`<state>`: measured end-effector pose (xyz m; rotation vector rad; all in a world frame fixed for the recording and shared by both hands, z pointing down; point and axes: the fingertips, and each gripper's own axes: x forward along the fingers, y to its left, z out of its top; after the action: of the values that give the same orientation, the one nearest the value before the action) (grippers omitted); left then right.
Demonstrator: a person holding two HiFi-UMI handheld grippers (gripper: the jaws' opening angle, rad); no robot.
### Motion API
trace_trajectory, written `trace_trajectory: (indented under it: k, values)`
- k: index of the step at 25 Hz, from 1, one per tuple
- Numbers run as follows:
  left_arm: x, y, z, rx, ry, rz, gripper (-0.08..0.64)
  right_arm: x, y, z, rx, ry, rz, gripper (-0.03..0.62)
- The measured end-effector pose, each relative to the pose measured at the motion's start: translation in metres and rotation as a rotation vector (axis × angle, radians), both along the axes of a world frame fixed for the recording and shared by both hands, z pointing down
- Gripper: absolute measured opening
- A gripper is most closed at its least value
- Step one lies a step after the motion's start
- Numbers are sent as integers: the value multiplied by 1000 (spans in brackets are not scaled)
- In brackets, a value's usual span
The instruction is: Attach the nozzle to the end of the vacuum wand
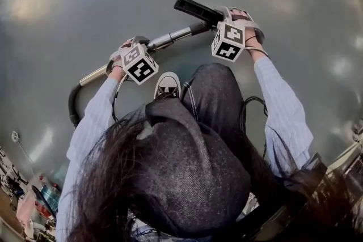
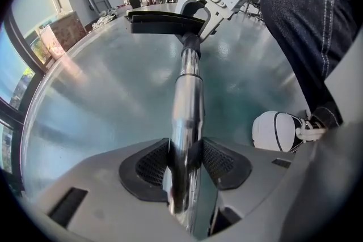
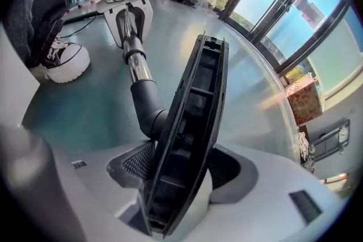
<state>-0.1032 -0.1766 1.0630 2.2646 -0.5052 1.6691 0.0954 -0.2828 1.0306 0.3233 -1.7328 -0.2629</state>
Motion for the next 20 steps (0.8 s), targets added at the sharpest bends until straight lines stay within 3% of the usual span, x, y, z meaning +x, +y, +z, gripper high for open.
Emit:
trace_trajectory:
  k: [5, 16, 20]
  values:
    - [6, 0, -3, 2, -2, 14, 176, -7, -2, -5, -1, 2, -48, 285]
    - [3, -7, 0, -15, 32, -62, 178, -29, -4, -6, -61, 2, -71, 281]
    - [8, -4, 1, -36, -1, -41, 176, -23, 1, -1, -176, 68, -48, 279]
